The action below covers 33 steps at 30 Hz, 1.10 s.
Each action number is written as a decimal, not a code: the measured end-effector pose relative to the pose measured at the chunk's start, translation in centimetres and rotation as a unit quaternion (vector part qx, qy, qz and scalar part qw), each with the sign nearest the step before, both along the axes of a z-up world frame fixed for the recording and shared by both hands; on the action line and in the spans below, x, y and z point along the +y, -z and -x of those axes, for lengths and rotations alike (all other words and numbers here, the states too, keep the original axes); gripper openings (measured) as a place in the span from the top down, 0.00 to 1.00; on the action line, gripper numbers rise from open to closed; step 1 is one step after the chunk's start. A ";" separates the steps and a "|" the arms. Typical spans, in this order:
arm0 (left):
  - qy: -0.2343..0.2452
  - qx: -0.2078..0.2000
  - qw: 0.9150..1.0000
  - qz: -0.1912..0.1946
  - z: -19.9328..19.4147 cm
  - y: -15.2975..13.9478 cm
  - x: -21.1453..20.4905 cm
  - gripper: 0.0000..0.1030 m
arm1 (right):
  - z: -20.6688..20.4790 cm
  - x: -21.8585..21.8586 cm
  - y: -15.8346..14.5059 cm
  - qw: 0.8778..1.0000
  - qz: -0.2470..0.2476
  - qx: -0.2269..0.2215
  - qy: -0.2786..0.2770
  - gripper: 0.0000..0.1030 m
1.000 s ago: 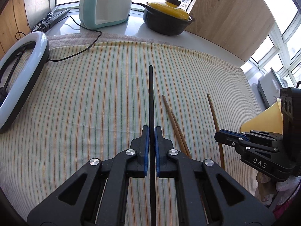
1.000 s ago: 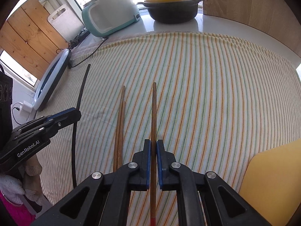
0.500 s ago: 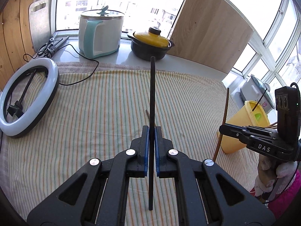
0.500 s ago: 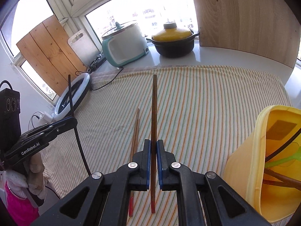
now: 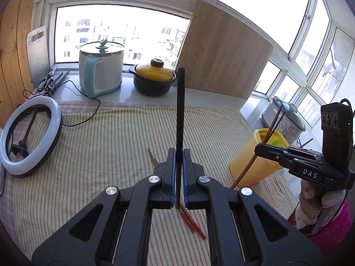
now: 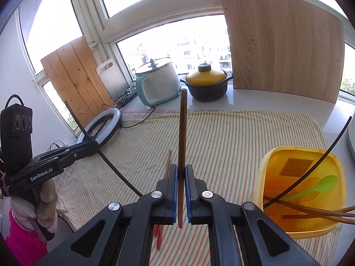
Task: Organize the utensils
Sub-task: 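Lift both chopsticks upright and carry them toward the yellow bin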
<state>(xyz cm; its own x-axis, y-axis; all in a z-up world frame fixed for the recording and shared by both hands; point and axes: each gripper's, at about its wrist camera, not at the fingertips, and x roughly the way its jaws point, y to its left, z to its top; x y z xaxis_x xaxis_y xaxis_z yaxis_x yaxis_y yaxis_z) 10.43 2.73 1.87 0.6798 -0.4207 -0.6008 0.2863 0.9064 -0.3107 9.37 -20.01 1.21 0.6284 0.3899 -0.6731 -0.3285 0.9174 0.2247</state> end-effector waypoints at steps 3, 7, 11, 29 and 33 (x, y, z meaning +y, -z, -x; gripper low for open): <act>0.008 -0.013 1.000 0.006 0.4 -1.2 -0.6 0.97 | 0.6 -1.0 -1.3 1.000 -0.011 -0.014 0.005 0.96; 0.023 -0.028 0.999 0.013 0.8 -2.5 -1.5 0.97 | 1.6 -2.8 -3.2 0.999 -0.028 -0.034 0.016 0.96; 0.033 -0.041 0.998 0.019 1.0 -3.7 -2.5 0.97 | 2.4 -5.0 -5.0 0.997 -0.042 -0.058 0.032 0.96; 0.080 -0.087 0.992 0.043 0.9 -8.5 -8.5 0.97 | 5.1 -14.5 -9.0 0.983 -0.081 -0.113 0.122 0.96; 0.094 -0.091 0.990 0.043 0.7 -9.0 -10.0 0.97 | 5.2 -15.4 -8.8 0.981 -0.072 -0.116 0.137 0.96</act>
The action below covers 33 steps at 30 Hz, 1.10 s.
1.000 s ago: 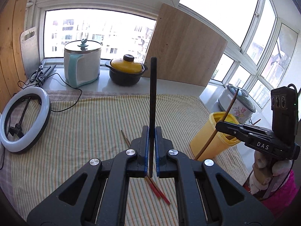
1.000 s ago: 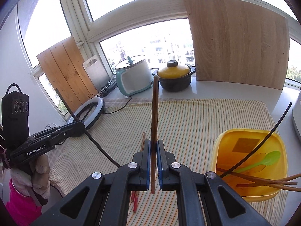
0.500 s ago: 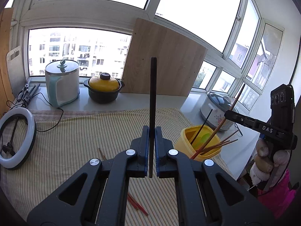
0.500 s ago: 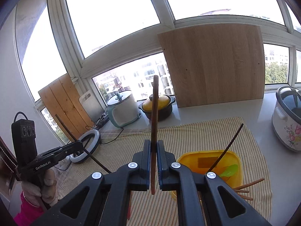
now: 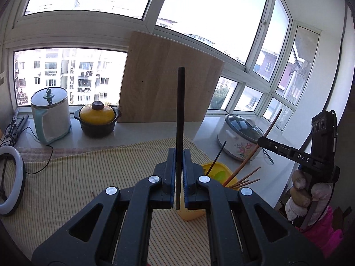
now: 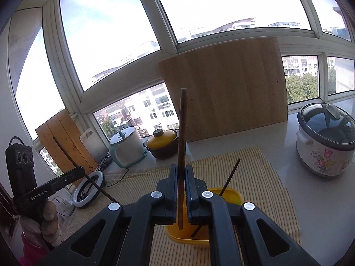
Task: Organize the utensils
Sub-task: 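Lift both chopsticks upright and carry them toward the yellow bin, then lower both chopsticks into the yellow bin and open both tools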
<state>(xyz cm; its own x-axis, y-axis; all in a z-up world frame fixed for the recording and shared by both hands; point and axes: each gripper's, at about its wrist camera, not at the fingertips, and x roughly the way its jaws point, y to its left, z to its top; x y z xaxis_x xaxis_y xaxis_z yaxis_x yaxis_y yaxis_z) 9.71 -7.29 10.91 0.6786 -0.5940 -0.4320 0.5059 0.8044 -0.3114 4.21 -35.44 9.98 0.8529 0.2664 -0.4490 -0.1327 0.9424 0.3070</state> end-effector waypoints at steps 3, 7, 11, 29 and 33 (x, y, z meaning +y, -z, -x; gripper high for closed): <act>0.007 -0.005 1.000 0.001 0.0 -0.4 -1.0 0.97 | 0.0 -0.9 0.4 1.000 -0.001 0.002 0.008 0.96; 0.015 -0.009 1.000 0.003 -0.1 -0.9 -2.1 0.97 | -0.1 -1.9 1.0 1.000 0.000 0.009 0.018 0.96; 0.022 -0.012 1.000 0.004 -0.2 -1.3 -3.2 0.97 | -0.4 -2.7 1.8 1.000 -0.003 0.017 0.025 0.96; 0.028 0.021 0.999 -0.038 -3.1 1.8 -8.8 0.97 | -0.3 -2.7 4.3 0.999 0.003 0.041 0.018 0.96; 0.024 0.033 0.998 -0.048 -3.8 3.1 -9.7 0.97 | -0.4 -2.6 4.7 0.999 0.002 0.045 0.014 0.96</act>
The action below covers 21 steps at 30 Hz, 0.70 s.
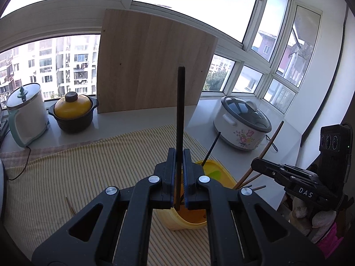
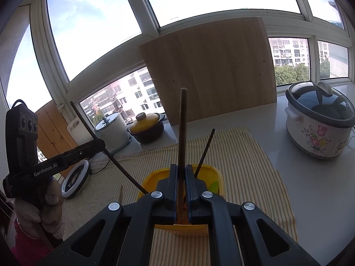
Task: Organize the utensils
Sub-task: 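Lower both chopsticks into the yellow bin and open both tools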
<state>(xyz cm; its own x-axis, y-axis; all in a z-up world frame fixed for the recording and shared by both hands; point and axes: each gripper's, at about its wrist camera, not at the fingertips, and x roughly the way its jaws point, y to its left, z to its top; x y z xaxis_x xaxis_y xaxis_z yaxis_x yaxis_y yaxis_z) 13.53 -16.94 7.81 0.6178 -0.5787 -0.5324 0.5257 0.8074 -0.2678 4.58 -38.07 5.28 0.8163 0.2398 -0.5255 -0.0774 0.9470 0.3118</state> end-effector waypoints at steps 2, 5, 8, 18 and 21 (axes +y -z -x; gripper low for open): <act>-0.001 0.003 1.000 -0.006 -0.2 0.7 -0.3 0.97 | 0.0 0.1 0.2 1.000 0.002 0.001 -0.002 0.96; -0.003 0.005 1.000 -0.015 -0.5 1.4 -0.9 0.97 | -0.1 0.3 0.4 1.000 0.007 0.003 -0.002 0.96; -0.004 0.008 1.000 -0.022 -0.6 2.2 -1.2 0.97 | -0.2 0.5 0.7 1.000 0.009 0.006 -0.001 0.96; -0.005 0.008 0.999 -0.040 -0.4 3.6 -2.0 0.97 | 0.0 1.3 1.2 0.999 0.034 0.006 0.004 0.95; -0.001 0.011 0.999 -0.041 -0.3 3.7 -2.1 0.97 | 0.1 1.7 1.2 0.999 0.045 0.004 0.005 0.92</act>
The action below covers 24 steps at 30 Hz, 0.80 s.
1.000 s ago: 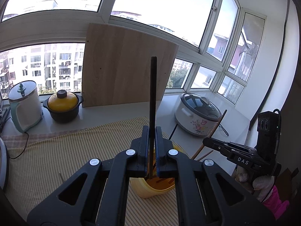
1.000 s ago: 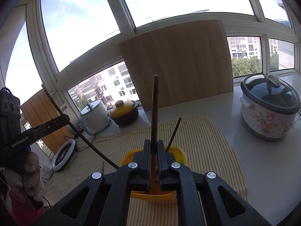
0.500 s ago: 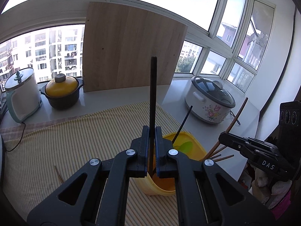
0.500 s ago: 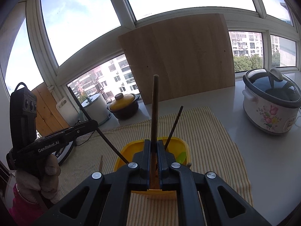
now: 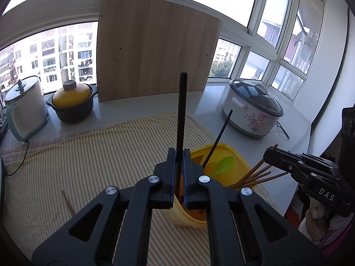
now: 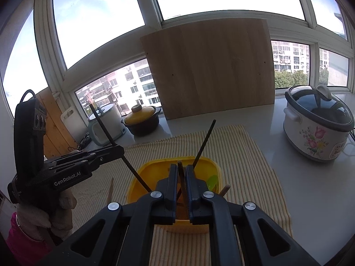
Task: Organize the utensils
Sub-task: 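Lower both chopsticks into the yellow bin and open both tools, then move both open tools back down over the two wooden chopsticks on the cloth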
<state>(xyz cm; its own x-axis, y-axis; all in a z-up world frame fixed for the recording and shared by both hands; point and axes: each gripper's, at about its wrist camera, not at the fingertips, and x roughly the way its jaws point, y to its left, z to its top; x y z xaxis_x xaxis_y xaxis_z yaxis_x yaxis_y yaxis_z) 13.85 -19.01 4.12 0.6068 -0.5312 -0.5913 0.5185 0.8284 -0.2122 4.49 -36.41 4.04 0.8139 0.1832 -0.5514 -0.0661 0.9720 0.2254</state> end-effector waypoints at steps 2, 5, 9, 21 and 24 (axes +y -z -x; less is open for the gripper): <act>0.002 0.000 1.000 -0.001 0.1 -0.1 0.0 0.97 | 0.1 0.2 -0.1 1.000 0.004 -0.003 0.003 0.83; 0.002 -0.004 1.000 -0.001 0.4 -0.2 0.2 0.96 | 0.4 0.4 -0.3 1.000 0.010 -0.007 0.004 0.80; 0.003 -0.008 1.000 0.003 0.8 -0.5 0.5 0.89 | 0.6 0.7 -0.4 1.000 0.014 -0.010 0.003 0.75; -0.012 -0.026 1.000 0.003 1.9 -1.0 2.8 0.75 | 1.6 1.9 -1.4 0.999 0.026 -0.040 0.015 0.36; -0.020 -0.029 0.999 0.000 2.1 -0.9 3.7 0.67 | 1.7 2.6 -1.6 0.999 0.030 -0.043 0.010 0.32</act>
<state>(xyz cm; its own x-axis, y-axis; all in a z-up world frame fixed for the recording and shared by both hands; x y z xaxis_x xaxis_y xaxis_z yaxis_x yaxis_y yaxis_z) 11.71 -15.35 5.01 0.6612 -0.5056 -0.5543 0.4960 0.8489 -0.1827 2.82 -33.86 5.62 0.8616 0.1345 -0.4894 -0.0626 0.9850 0.1606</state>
